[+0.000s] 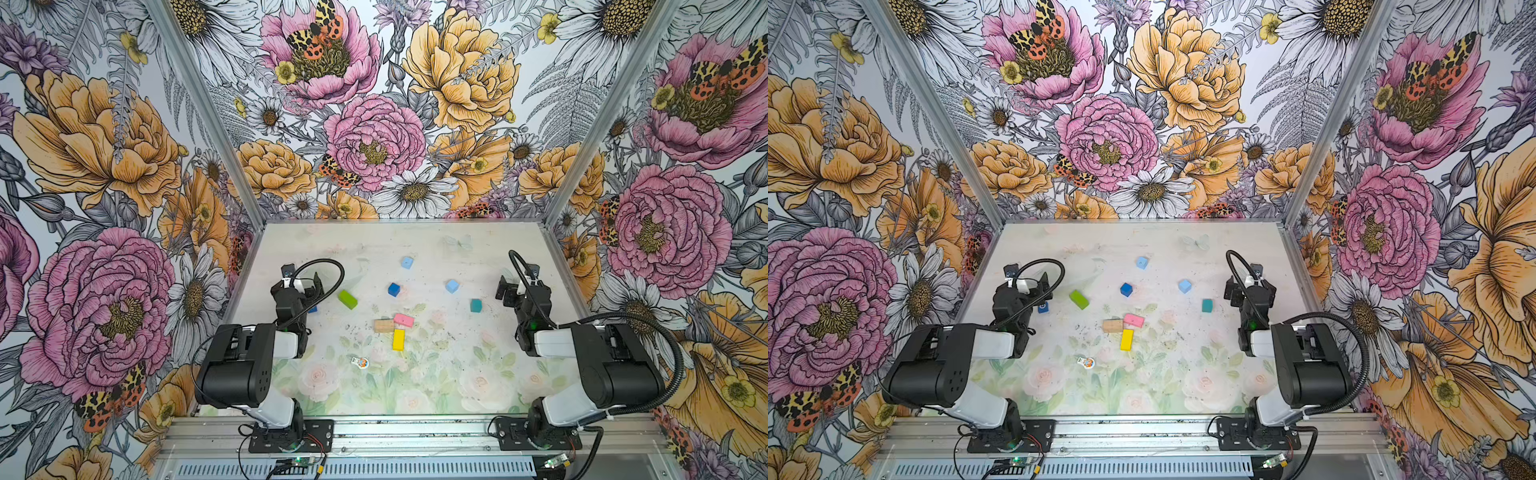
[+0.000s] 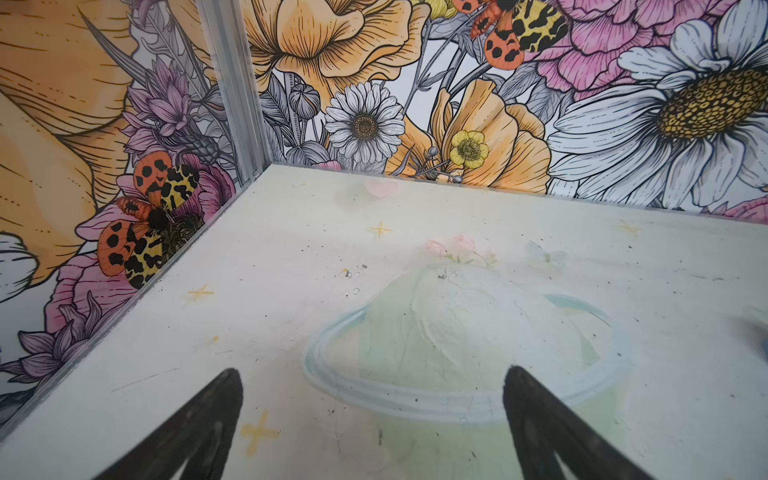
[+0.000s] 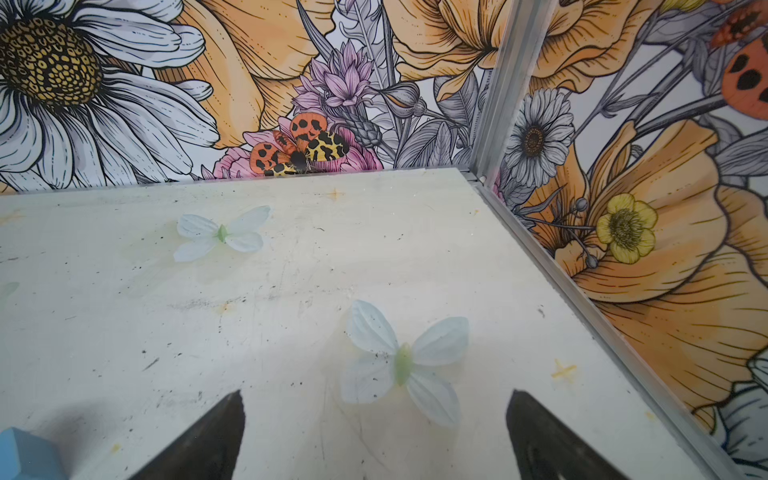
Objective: Build the wood block tower
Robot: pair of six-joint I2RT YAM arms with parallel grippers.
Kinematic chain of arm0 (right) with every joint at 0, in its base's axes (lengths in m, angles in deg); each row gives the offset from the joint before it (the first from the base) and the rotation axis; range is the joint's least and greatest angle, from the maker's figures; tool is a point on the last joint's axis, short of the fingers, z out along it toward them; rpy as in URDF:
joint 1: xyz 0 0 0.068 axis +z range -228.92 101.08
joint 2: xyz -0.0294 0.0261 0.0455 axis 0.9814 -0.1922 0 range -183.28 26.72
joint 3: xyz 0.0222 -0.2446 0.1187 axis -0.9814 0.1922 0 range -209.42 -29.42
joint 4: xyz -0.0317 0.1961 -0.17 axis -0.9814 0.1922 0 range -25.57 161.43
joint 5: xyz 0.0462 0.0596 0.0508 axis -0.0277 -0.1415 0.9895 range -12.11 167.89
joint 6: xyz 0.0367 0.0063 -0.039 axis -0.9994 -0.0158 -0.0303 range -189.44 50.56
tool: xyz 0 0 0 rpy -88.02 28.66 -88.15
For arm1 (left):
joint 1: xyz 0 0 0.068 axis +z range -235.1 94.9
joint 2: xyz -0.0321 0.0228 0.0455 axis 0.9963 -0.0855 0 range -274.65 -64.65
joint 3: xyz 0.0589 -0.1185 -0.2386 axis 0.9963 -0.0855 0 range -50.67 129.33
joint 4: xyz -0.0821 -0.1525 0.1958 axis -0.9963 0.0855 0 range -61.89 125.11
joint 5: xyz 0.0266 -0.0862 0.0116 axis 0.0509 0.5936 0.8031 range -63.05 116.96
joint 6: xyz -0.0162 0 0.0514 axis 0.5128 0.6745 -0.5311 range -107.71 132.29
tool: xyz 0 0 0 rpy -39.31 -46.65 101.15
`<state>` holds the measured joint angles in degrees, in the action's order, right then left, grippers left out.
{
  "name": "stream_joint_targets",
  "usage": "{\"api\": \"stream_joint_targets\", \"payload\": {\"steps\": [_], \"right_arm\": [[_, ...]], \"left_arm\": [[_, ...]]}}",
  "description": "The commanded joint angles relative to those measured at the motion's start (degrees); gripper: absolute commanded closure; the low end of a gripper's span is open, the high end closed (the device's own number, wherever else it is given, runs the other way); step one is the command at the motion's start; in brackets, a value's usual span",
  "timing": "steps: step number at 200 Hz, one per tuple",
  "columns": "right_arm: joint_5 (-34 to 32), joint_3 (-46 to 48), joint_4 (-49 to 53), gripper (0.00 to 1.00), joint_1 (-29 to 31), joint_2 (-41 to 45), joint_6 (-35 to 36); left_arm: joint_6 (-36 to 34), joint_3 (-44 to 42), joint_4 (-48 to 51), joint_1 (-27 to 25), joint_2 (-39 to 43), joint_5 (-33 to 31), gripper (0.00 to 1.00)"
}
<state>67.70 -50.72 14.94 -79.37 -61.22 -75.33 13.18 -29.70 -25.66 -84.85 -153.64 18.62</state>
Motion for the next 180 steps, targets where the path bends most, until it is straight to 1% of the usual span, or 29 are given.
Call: {"api": "stream_joint_targets", "payload": {"steps": [1, 106, 180], "right_arm": [[0.81, -0.93, -0.52, 0.00, -0.14, -0.04, 0.46], [1.10, -0.94, -0.42, 0.00, -0.25, -0.01, 0.36], [-0.01, -0.77, -0.78, 0.00, 0.20, 0.00, 0.69]], "left_arm": [[-0.18, 0.30, -0.78, 1.16, 0.09, 3.25, 0.01], [-0.01, 0.30, -0.80, 1.53, 0.08, 4.03, 0.01], [0.24, 0.03, -1.34, 1.79, 0.14, 4.70, 0.01]]}}
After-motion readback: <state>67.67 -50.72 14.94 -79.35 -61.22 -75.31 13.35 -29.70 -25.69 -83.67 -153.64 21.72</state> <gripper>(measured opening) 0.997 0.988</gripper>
